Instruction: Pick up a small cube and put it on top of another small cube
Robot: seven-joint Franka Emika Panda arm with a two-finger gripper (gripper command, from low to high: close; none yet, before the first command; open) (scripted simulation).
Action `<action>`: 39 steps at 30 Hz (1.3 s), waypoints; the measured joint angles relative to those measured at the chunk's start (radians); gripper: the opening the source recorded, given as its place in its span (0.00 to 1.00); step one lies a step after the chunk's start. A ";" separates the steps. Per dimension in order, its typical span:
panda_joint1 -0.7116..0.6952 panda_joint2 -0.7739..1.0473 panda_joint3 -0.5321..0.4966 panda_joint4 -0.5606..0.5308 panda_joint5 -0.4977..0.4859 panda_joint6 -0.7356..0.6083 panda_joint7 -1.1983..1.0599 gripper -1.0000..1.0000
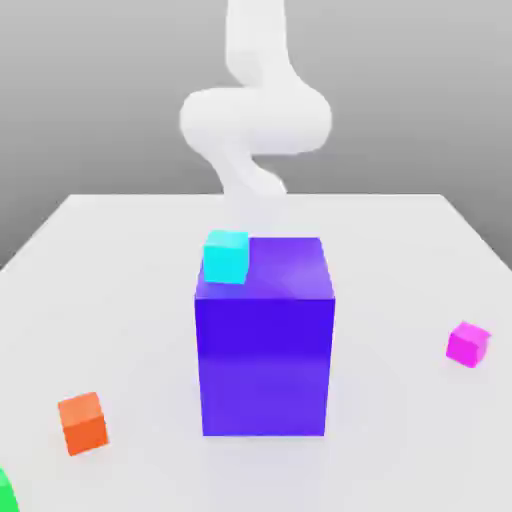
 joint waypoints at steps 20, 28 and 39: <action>0.559 0.589 0.115 -0.268 0.041 0.338 -0.903 0.50; 0.728 0.827 0.195 -0.368 -0.066 0.475 -1.161 0.50; 0.827 1.062 0.081 -0.334 -0.191 0.655 -1.099 0.00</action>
